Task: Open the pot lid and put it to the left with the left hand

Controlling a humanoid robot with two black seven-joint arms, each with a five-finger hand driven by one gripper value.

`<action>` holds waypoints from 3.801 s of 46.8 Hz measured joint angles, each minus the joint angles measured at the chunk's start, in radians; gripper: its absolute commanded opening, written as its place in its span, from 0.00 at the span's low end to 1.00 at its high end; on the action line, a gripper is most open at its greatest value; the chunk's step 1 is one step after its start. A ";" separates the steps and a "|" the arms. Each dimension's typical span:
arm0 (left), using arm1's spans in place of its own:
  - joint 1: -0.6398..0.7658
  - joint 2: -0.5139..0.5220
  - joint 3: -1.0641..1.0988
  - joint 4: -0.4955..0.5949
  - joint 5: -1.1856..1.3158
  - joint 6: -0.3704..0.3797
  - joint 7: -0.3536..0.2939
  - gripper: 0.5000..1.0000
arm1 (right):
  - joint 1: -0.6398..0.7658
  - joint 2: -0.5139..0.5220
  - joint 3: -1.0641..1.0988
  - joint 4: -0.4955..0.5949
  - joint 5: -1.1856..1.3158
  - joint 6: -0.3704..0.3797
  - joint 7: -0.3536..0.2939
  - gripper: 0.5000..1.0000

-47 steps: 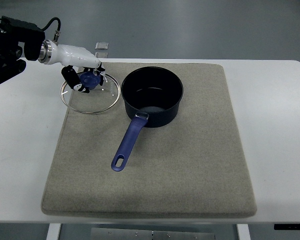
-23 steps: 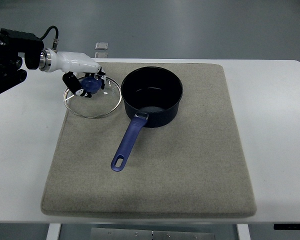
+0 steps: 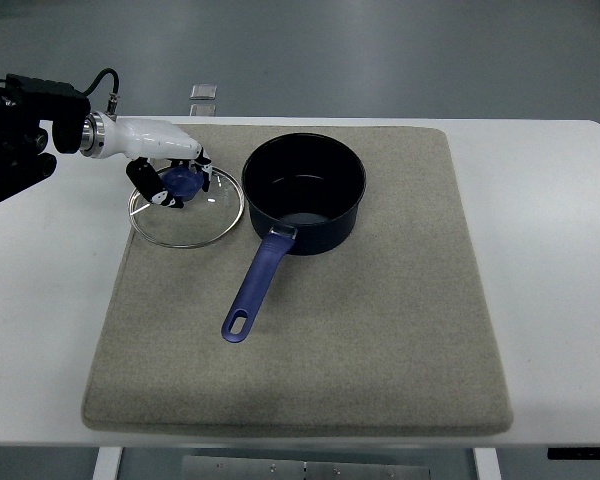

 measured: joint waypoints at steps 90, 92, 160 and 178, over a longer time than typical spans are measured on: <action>-0.084 0.119 -0.212 -0.007 -0.464 0.088 0.000 0.76 | 0.000 0.000 0.000 0.000 0.000 0.000 0.000 0.83; -0.078 0.114 -0.222 0.021 -0.540 0.088 0.000 0.76 | 0.000 0.000 0.000 0.000 0.000 0.000 0.000 0.83; 0.306 -0.310 -0.681 0.507 -1.557 -0.037 0.000 0.73 | 0.000 0.000 0.000 0.000 0.000 0.000 0.000 0.83; 0.301 -0.316 -0.713 0.517 -1.556 -0.008 0.000 0.74 | 0.001 0.000 0.000 0.000 0.000 0.000 0.000 0.83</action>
